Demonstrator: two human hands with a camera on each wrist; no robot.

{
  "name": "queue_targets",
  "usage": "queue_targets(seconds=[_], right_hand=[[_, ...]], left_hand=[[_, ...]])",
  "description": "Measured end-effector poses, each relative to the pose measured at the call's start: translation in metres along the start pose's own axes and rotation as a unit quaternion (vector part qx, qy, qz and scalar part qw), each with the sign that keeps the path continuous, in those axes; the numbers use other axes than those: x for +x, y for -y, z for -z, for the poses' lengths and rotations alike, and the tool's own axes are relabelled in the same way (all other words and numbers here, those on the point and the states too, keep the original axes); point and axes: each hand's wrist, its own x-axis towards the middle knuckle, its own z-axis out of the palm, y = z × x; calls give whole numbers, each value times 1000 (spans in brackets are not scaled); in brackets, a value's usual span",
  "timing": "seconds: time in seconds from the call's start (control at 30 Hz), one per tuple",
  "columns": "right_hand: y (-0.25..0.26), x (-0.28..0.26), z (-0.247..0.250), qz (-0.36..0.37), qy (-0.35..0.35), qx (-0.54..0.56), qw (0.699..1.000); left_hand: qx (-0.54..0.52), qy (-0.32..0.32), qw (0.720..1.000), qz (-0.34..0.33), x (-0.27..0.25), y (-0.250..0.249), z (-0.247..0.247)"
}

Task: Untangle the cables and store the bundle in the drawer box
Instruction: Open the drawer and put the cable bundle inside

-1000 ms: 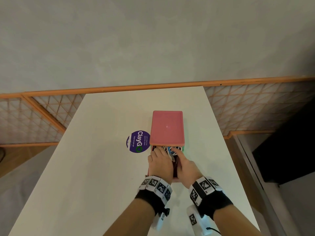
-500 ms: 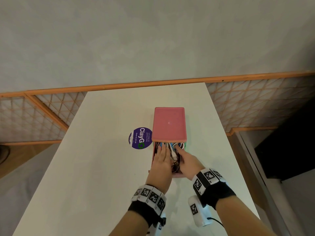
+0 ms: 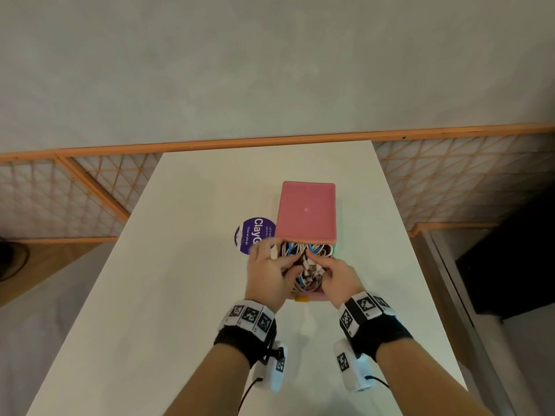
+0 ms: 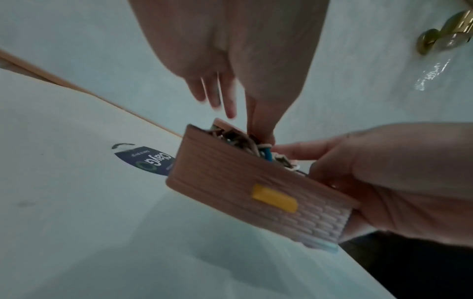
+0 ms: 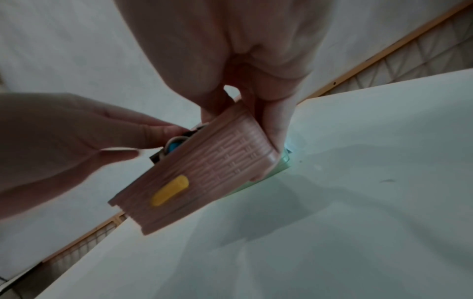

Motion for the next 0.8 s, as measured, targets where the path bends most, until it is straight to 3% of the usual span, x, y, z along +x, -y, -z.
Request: queue_targets(seconds=[0.07,0.13,0.17,0.27,0.33,0.4,0.5,0.57,0.8], right_hand=[[1,1,4,-10,-2,-6,1000],[2,3,5,-17,2,-9,1000],[2,4,6,-18,8,5,1000],[2,1,7,-6,45,48,998],[3,-10,1,8,53,16,998],[2,-24,-10,74,19,-99,992],[-5,-32,-28,187,-19,-318,929],[-8,-26,-31,201,-27,-357,912],[-4,-15,-24,188,18,-369,910]], left_hand=[[-53,24,994,89,3,0,2],[-226,106,948,196,7,2,1],[-261,111,934,215,9,4,1],[-222,102,943,224,15,5,2],[-215,95,943,235,20,5,0],[-234,83,933,259,24,4,-1],[-242,67,929,271,27,6,-4],[-238,51,932,269,27,7,-6],[-190,49,949,246,31,8,-6]])
